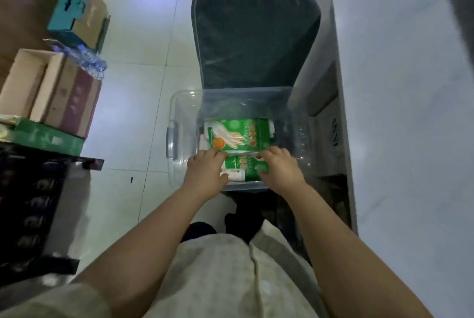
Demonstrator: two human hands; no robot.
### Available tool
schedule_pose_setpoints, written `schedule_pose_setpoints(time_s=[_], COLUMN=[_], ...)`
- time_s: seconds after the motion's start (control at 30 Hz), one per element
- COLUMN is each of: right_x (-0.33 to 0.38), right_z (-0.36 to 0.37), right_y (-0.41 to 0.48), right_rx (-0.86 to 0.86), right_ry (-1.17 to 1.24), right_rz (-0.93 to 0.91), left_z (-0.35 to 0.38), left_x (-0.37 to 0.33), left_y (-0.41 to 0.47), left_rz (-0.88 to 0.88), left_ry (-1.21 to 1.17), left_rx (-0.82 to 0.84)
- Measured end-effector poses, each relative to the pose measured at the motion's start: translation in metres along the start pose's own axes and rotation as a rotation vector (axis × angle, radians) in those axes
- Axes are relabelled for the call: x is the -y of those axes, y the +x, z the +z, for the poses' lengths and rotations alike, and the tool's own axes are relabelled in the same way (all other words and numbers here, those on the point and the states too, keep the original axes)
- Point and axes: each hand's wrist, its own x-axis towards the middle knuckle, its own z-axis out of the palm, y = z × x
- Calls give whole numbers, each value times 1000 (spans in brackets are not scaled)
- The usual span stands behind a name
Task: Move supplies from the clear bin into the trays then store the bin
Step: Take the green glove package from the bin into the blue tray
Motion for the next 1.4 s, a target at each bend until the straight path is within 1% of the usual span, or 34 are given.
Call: schedule_pose_setpoints(time_s=[0.13,0.3,0.37,0.53,0.7,0.8,0.93,1.0,1.13,1.27,1.4], right_x=[-16,-30,-37,-59,-75,-78,-78,-77,-80,-83,-84], right_z=[17,47,63,103,132,140,143,144,152,155,152], right_y=[54,106,128,183,231,240,233,227,222,222,219], right_rx=[97,180,176,103,112,67,55,36,14,-13,-41], right_ry=[22,46,71,128,163,197,150,160,182,205,232], right_rz=[19,41,55,127,189,226,220,215,233,251,253], left_z=[21,49,65,108,153,176,187,188,187,191,197], left_x=[12,36,45,65,74,79,84,84,84,84,82], left_y=[31,85,116,206,276,274,226,218,254,286,284], left_rz=[-62,-62,-45,-12,32,46,78,75,17,15,-28], left_ry=[-25,-3,11,72,124,141,174,180,91,58,79], left_rx=[81,166,200,189,251,301,341,343,296,390,381])
